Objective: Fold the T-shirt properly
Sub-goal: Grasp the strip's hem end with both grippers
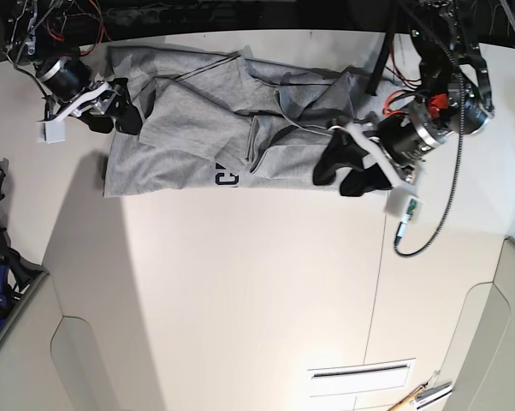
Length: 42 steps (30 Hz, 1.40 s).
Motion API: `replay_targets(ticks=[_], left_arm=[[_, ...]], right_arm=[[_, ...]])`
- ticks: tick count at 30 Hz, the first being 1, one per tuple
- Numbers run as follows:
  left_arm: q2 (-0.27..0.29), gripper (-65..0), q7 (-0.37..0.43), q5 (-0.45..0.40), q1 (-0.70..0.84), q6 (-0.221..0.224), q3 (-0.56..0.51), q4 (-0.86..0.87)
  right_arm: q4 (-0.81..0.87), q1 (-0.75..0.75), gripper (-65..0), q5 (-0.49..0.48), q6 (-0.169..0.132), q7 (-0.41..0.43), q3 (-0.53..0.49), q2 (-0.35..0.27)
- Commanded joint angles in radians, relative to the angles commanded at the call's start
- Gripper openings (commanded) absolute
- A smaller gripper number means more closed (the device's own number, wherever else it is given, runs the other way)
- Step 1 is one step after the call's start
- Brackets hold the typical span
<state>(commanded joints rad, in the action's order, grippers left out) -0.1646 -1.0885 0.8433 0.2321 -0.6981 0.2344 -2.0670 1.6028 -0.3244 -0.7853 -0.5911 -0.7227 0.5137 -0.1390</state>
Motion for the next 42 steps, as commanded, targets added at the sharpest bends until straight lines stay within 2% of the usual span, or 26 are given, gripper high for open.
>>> replay_targets(ticks=[3, 5, 9, 13, 21, 29, 31, 35, 36, 42], left_arm=[[-0.042, -27.6, 0.0, 0.021, 0.06, 0.0, 0.064, 0.0], [-0.056, -27.5, 0.008, 0.019, 0.115, 0.0, 0.068, 0.003], [-0.057, -18.0, 0.09, -0.024, 0.188, 0.0, 0.067, 0.043], [-0.057, -17.9, 0.149, -0.048, 0.184, 0.0, 0.064, 0.119], [-0.057, -18.0, 0.162, -0.048, 0.18, 0.0, -0.09, 0.173], [-0.058, -18.3, 0.161, -0.047, 0.15, 0.0, -0.098, 0.172], [-0.058, -23.0, 0.161, -0.033, 0.15, 0.0, -0.098, 0.168], [-0.057, -46.3, 0.104, 0.04, 0.15, 0.0, -0.098, 0.121], [-0.057, -49.4, 0.084, 0.06, 0.151, 0.0, -0.098, 0.11], [-0.056, -50.6, -0.026, 0.237, 0.151, 0.0, -0.098, 0.102]], right_arm=[[0.0, 0.0, -20.3, -0.002, 0.0, 0.001, 0.004, -0.019], [0.0, 0.0, -20.3, -0.009, 0.0, 0.001, 0.004, -0.03], [0.0, 0.003, -20.3, -0.02, 0.0, 0.001, 0.004, -0.032], [0.0, 0.002, -20.3, -0.023, 0.0, 0.0, 0.004, -0.032], [0.0, 0.003, -20.3, -0.027, 0.0, 0.0, 0.004, -0.032], [0.0, 0.003, -20.3, -0.026, 0.0, 0.0, 0.004, -0.032], [0.0, 0.003, -20.3, -0.026, 0.0, 0.001, 0.004, -0.032], [0.0, 0.003, -20.3, -0.026, 0.0, 0.001, 0.004, -0.032], [0.0, 0.003, -20.3, -0.026, 0.0, 0.001, 0.004, -0.032], [0.0, 0.008, -20.3, -0.026, 0.0, 0.001, 0.004, -0.032]])
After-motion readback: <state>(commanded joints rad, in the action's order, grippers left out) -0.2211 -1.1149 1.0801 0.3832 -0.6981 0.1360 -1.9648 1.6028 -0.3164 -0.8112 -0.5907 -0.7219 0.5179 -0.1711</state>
